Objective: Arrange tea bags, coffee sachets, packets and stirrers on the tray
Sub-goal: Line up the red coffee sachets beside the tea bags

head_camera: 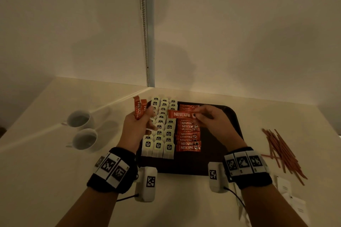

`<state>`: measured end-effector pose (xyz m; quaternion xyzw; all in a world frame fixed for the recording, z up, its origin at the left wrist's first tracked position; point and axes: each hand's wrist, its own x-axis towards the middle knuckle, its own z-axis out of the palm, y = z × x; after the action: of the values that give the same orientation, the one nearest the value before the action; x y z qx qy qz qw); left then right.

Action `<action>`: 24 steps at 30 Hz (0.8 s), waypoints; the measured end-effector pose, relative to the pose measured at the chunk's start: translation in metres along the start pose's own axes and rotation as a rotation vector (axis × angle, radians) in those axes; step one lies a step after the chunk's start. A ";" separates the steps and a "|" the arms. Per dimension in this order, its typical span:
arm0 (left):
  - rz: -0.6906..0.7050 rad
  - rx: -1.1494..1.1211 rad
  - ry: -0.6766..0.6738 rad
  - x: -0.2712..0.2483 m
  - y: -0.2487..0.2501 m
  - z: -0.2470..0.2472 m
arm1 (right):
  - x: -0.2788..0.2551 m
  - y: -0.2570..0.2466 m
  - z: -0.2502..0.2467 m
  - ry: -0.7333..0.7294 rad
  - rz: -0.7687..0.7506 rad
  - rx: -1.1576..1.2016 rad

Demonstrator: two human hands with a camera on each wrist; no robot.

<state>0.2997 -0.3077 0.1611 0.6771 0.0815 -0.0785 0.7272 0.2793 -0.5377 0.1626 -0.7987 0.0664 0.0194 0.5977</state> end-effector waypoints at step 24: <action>-0.253 -0.080 0.040 0.007 -0.015 -0.018 | -0.014 0.137 0.019 0.082 0.347 -0.407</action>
<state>0.3029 -0.2908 0.1438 0.6334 0.1838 -0.1526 0.7360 0.2490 -0.5567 0.0287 -0.8792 0.2211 0.1019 0.4095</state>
